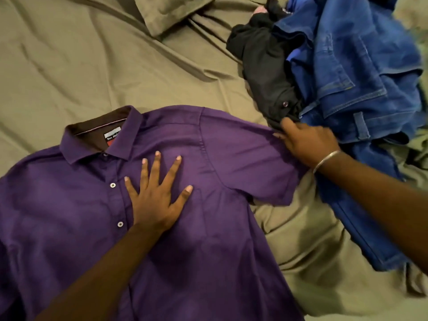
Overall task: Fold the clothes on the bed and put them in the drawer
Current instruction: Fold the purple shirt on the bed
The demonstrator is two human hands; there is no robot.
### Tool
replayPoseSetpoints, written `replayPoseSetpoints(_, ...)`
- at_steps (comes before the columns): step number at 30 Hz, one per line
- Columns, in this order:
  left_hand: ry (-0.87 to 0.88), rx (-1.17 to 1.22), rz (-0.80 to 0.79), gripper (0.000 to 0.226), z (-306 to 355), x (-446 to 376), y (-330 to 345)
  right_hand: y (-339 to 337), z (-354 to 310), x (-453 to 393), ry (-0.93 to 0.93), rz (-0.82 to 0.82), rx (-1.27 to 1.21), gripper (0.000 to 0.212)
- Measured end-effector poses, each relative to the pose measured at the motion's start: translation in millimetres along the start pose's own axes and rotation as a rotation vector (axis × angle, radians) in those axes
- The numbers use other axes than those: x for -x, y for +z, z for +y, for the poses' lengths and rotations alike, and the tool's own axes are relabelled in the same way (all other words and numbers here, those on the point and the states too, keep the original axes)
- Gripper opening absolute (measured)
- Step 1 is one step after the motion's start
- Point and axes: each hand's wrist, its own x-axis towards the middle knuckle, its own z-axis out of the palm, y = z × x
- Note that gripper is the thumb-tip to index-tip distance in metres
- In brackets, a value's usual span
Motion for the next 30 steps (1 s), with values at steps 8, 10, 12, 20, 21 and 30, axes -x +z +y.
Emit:
replayPoseSetpoints(8, 0.442, 0.125, 0.028, 0.047, 95.2, -1.3, 2.9, -12.0, -10.0, -12.6, 0.097, 0.250, -0.007, 0.020)
replayPoseSetpoints(10, 0.486, 0.105, 0.012, 0.047, 109.2, -9.3, 8.5, -28.8, -44.8, 27.8, 0.185, 0.294, -0.165, 0.020)
replayPoseSetpoints(12, 0.544, 0.092, 0.028, 0.044, 114.8, -18.4, 13.5, -45.2, -83.7, 81.6, 0.255, 0.268, -0.353, 0.023)
replayPoseSetpoints(20, 0.673, 0.222, 0.156, 0.026, 105.9, -30.8, 22.2, -61.7, -212.4, 261.4, 0.621, -0.179, -0.474, 0.033)
replayPoseSetpoints(21, 0.634, 0.236, 0.154, 0.025, 110.0, -28.1, 22.1, -60.0, -219.5, 269.2, 0.637, -0.142, -0.472, 0.030)
replayPoseSetpoints(30, 0.401, 0.225, 0.142, 0.026, 141.4, 1.4, 22.0, -78.1, -244.4, 292.4, 1.028, 0.063, -1.028, 0.027)
